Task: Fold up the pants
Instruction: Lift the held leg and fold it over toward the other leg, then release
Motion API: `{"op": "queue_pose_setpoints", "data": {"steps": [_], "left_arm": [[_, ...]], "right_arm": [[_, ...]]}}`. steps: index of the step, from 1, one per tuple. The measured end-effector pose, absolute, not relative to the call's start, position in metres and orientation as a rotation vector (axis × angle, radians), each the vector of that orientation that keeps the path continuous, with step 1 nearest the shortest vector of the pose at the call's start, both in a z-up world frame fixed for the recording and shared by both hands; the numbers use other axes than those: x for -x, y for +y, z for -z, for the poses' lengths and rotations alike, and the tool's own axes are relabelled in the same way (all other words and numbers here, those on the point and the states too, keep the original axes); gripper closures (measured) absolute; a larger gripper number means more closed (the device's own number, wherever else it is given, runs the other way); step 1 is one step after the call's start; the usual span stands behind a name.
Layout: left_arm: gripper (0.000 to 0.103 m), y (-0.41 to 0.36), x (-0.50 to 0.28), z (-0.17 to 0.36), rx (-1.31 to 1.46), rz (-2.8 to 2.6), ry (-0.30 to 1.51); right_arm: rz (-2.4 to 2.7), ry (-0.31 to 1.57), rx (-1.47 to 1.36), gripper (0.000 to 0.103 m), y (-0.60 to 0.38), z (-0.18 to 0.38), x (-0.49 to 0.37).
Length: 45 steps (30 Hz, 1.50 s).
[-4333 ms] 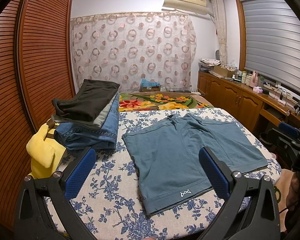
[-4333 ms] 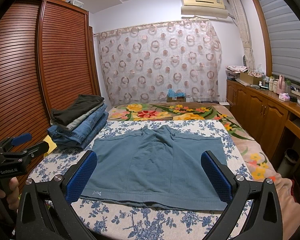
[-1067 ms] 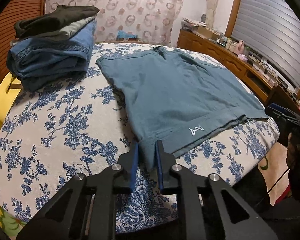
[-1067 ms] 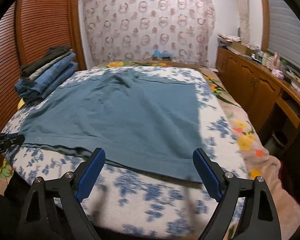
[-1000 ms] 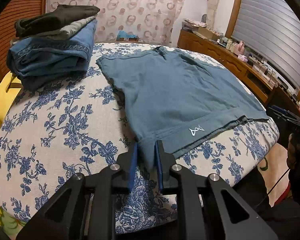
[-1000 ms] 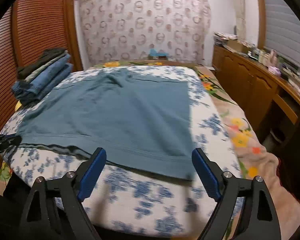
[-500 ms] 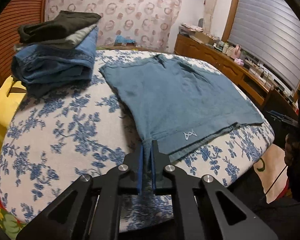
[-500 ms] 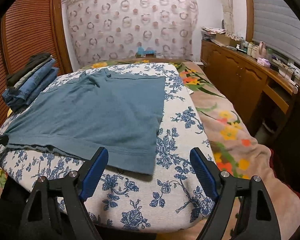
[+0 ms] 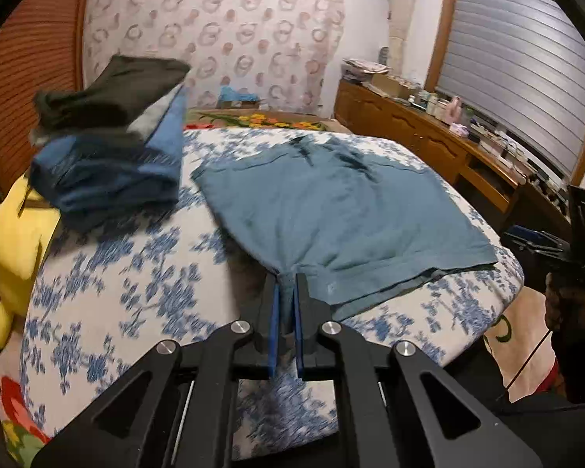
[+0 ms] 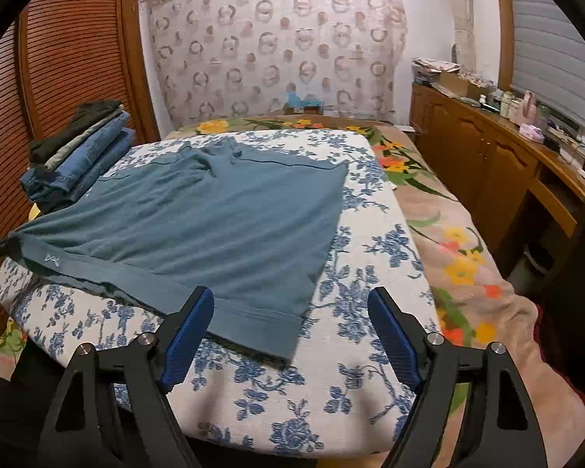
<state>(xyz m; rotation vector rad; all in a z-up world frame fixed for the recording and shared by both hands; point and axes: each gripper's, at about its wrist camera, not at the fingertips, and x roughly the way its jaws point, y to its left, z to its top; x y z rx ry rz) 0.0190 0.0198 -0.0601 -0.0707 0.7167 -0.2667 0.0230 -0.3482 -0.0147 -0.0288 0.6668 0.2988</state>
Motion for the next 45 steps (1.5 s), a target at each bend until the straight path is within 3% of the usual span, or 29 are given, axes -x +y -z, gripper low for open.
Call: {"op": "queue_pose_setpoints", "data": {"steps": [14,42,43,45], "left_arm": [[0.096,-0.056,-0.059,0.028,-0.055,0.433,0.682],[0.095,-0.183,-0.117,0.011,-0.152,0.666,0.708],[0.095,-0.183,-0.117,0.013,-0.156,0.659,0.715],[0.081,-0.182,-0.118,0.018,-0.161,0.657,0.732]], "right_arm": [[-0.364,0.669,0.035,0.056,-0.333,0.017,-0.031],[-0.352,0.643,0.014,0.057,-0.331,0.023,-0.034],[-0.351,0.643,0.014,0.057,-0.331,0.023,-0.034],[-0.348,0.644,0.013,0.057,-0.330,0.024,-0.035]]}}
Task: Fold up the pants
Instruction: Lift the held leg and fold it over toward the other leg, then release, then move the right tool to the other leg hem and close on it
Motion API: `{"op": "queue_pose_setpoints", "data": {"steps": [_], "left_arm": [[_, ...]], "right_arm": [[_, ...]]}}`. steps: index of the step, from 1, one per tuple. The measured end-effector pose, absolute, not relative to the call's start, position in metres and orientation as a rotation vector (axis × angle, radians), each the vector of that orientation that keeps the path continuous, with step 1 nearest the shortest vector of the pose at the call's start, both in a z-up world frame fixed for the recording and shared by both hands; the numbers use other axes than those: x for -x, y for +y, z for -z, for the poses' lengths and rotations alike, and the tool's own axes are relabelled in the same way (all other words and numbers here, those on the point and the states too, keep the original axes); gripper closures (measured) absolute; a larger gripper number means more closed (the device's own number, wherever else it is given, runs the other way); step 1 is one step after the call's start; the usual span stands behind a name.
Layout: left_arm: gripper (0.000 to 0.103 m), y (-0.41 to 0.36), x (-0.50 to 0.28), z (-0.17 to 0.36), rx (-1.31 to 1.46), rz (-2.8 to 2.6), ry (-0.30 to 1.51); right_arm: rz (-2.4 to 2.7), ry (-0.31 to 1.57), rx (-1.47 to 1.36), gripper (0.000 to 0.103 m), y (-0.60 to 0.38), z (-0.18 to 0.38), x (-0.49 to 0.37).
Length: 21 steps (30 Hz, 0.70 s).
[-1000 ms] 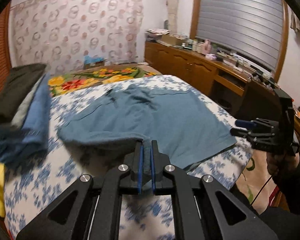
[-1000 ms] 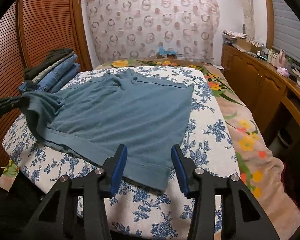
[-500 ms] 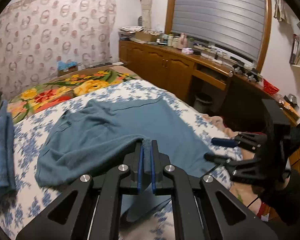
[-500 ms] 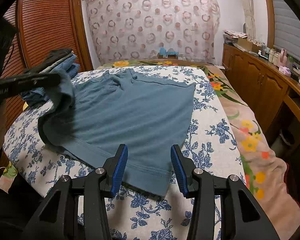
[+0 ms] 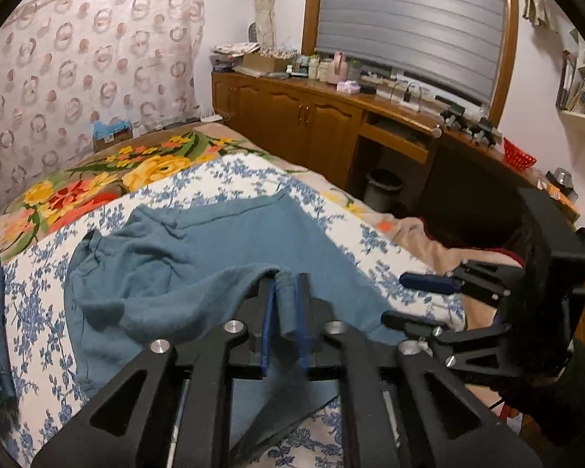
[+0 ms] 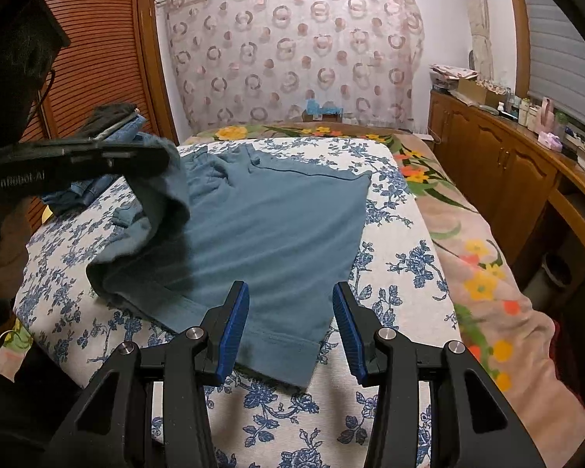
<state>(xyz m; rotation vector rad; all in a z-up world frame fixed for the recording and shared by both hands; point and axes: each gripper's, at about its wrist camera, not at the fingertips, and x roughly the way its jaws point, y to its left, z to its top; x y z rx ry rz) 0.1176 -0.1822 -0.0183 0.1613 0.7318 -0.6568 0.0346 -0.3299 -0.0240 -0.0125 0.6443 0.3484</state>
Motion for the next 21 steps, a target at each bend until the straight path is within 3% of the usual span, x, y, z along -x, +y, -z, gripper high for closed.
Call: {"op": "queue_pose_setpoints", "data": {"steps": [2,10,12,14,21], "left_arm": [[0.056,-0.177,-0.116,0.020,-0.155,0.647,0.733],[0.052,-0.144,-0.112,0.036,-0.120,0.602,0.753],[0.043,-0.133,-0.112,0.046,-0.109,0.583,0.775],[0.027,-0.123,-0.113,0.055,-0.097,0.561,0.786],[0.026,-0.089,-0.110,0.082,-0.048,0.484,0.837]], "right_arm": [[-0.344,0.646,0.012,0.057,-0.330,0.025,-0.035],[-0.344,0.646,0.012,0.057,-0.327,0.022,-0.042],[-0.354,0.643,0.013,0.057,-0.325,0.021,-0.045],[-0.366,0.638,0.022,0.057,-0.322,0.019,-0.048],[-0.413,0.637,0.068,0.057,-0.304,0.022,-0.068]]}}
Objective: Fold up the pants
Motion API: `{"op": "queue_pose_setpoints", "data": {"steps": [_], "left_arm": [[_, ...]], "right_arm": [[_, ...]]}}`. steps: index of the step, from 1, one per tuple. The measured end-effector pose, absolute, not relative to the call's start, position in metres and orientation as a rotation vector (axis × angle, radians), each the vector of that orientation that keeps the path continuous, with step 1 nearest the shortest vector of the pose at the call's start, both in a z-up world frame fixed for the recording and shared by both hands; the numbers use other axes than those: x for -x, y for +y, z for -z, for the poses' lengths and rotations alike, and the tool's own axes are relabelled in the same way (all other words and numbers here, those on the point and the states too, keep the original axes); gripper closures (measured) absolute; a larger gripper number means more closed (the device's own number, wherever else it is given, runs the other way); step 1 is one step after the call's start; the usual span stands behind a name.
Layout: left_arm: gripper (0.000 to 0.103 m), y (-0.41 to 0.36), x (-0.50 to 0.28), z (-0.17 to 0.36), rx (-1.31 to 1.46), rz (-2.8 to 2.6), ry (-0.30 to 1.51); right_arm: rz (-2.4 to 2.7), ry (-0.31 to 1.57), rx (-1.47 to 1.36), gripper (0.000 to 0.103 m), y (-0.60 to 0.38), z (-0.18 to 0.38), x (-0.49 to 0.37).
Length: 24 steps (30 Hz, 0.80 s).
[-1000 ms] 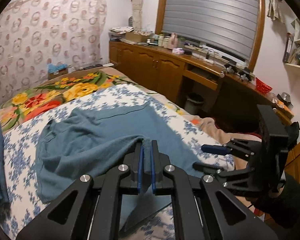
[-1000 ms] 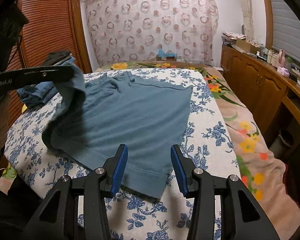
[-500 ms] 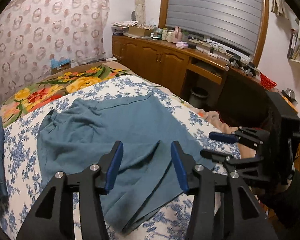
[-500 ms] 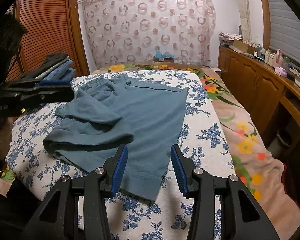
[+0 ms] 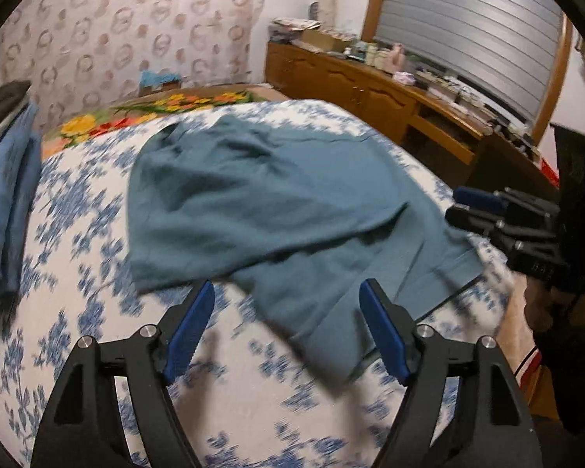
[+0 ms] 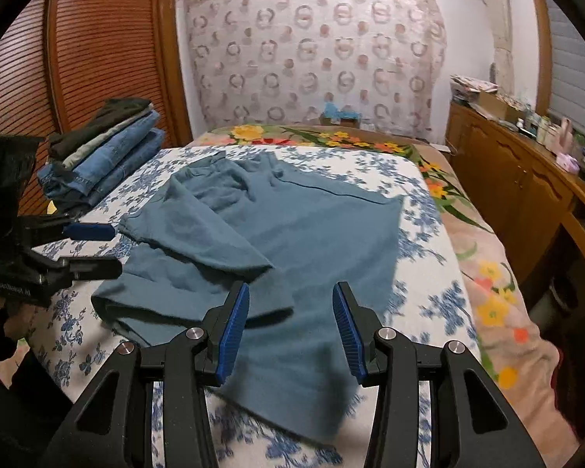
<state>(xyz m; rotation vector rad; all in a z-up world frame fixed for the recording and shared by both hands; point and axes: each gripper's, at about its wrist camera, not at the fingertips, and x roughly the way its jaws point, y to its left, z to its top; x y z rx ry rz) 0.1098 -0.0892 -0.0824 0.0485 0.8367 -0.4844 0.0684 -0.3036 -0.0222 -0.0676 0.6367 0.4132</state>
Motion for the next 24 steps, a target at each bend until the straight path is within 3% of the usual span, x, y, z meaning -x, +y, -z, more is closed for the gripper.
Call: {"op": "queue_pose_setpoints", "data": {"steps": [13,16,18,20,24], "left_arm": [[0.026,-0.076,-0.103,0.101,-0.023,0.444,0.853],[0.026,-0.074,-0.104,0.102,-0.014,0.444,0.856],[0.026,-0.073,-0.104,0.102,-0.008,0.445,0.857],[0.026,-0.072,-0.105,0.101,-0.006,0.445,0.853],[0.026,-0.072,-0.101,0.099,-0.015,0.441,0.831]], "right_arm": [[-0.487,0.746,0.093,0.066,-0.283,0.037,-0.114],[-0.497,0.764,0.095,0.072,-0.281,0.038,-0.119],[-0.501,0.761,0.097,0.085,-0.280,0.036,-0.121],[-0.518,0.753,0.083,0.091,-0.278,0.035,-0.122],[-0.528,0.701,0.061,0.095,-0.280,0.026,-0.111]]}}
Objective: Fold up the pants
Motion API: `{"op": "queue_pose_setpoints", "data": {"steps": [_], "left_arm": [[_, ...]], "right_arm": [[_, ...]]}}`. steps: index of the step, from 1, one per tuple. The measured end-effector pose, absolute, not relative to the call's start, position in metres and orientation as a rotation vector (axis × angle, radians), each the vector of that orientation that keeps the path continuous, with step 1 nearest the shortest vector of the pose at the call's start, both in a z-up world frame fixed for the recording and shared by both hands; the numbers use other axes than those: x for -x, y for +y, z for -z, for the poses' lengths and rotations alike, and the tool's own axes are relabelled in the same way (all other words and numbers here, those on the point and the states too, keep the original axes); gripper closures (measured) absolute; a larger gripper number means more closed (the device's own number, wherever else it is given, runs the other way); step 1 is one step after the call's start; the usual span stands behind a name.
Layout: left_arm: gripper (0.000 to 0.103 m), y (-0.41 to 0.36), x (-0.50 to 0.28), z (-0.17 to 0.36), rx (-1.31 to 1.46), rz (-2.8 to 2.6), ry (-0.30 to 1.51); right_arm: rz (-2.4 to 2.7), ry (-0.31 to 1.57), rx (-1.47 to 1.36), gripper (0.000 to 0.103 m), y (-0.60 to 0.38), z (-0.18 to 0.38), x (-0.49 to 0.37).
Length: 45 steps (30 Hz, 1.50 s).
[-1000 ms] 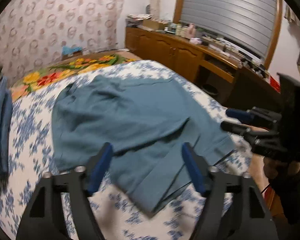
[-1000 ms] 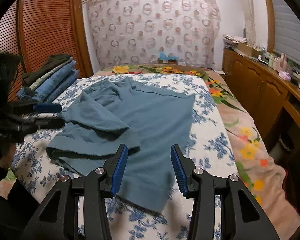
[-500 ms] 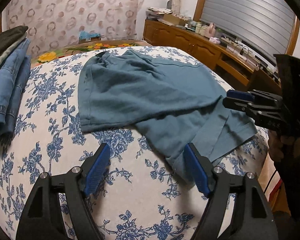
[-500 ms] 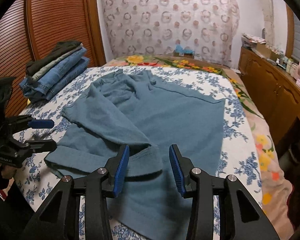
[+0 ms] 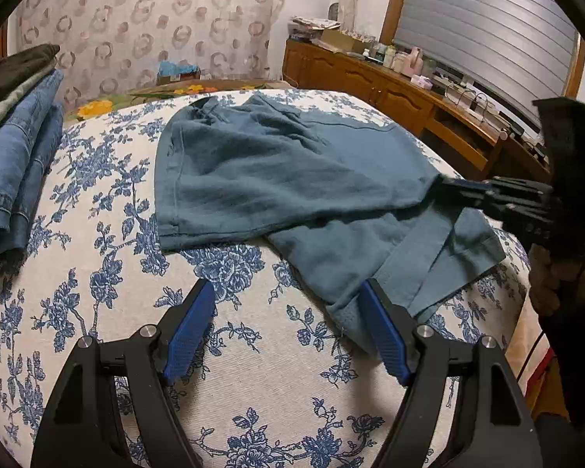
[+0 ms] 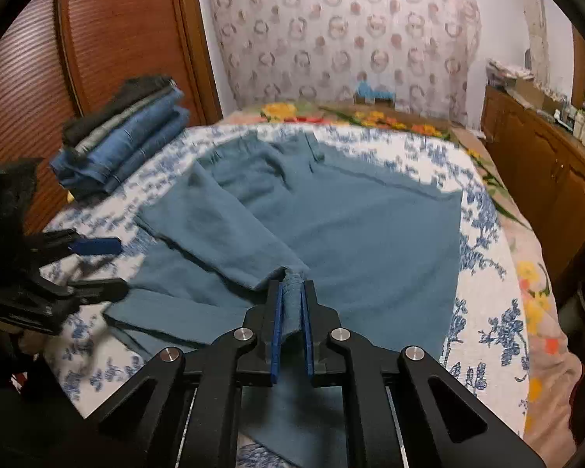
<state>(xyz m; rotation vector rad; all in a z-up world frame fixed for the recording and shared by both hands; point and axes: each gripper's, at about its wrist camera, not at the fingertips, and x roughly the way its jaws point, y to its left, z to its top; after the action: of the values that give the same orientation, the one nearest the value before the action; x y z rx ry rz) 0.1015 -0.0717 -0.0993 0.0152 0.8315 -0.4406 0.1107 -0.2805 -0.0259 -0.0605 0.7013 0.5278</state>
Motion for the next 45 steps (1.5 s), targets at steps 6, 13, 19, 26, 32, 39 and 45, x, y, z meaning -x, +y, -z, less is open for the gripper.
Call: {"op": "queue_pose_setpoints", "data": {"steps": [6,13,19,26,32,39,45], "left_arm": [[0.026,-0.069,-0.098,0.094,-0.023,0.426,0.799],[0.026,-0.076,-0.091,0.080,-0.025,0.439,0.762],[0.026,-0.086,-0.088,0.075,-0.038,0.450,0.744],[0.026,-0.092,-0.087,0.078,-0.047,0.455,0.747],[0.026,-0.104,-0.086,0.082,-0.056,0.473,0.767],[0.026,-0.114,-0.084,0.084,-0.082,0.471,0.769],[0.026,-0.118,-0.088,0.094,-0.113,0.441,0.799]], "right_arm": [[-0.509,0.601,0.024,0.096,-0.291,0.008,-0.086],[-0.473,0.543,0.024,0.096,-0.310,-0.001,-0.053],[-0.440,0.544,0.034,0.096,-0.317,0.003,-0.035],[-0.404,0.571,0.028,0.096,-0.320,0.005,-0.026],[-0.391,0.611,0.010,0.096,-0.328,0.010,-0.025],[-0.370,0.679,-0.003,0.096,-0.333,0.019,-0.028],[-0.355,0.733,-0.014,0.096,-0.335,0.027,-0.031]]}}
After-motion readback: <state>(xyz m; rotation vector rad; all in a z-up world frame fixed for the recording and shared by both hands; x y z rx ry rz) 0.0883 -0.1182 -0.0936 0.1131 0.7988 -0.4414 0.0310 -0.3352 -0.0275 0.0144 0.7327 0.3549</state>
